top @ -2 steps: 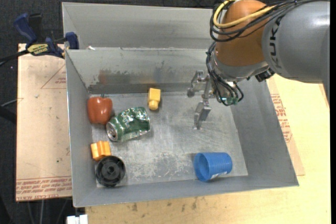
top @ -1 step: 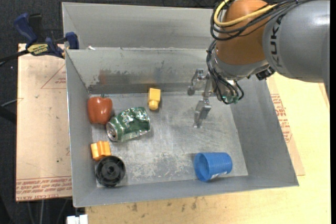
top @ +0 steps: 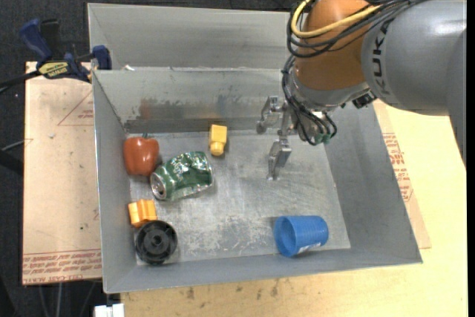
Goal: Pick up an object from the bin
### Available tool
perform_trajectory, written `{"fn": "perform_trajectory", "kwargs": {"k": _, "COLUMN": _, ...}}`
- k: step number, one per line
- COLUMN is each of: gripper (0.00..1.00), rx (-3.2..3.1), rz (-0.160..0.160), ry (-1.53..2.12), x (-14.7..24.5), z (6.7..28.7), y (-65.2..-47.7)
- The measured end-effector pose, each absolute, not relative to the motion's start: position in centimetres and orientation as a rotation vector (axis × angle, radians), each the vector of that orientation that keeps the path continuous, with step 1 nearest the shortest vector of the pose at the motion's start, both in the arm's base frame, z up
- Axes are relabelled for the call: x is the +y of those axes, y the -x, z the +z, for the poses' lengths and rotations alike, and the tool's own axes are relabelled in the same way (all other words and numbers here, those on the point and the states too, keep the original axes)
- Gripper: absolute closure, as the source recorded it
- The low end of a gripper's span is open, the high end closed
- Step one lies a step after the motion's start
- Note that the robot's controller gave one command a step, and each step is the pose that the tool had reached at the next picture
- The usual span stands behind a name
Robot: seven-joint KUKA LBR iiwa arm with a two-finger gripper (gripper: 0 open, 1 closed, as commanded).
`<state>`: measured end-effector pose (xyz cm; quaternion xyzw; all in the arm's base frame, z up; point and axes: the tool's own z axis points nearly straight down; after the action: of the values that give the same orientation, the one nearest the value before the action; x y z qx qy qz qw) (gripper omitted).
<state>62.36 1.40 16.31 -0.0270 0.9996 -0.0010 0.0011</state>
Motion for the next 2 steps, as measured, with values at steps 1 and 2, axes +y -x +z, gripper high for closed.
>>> {"fn": "perform_trajectory", "kwargs": {"k": 1, "gripper": 0.0, "rx": 3.134, "rz": 0.003, "ry": 0.225, "x": 4.68, "z": 17.81, "y": -60.76}}
{"fn": "perform_trajectory", "kwargs": {"k": 2, "gripper": 0.0, "rx": 3.135, "rz": 0.004, "ry": -0.043, "x": 5.05, "z": 17.58, "y": -61.15}}
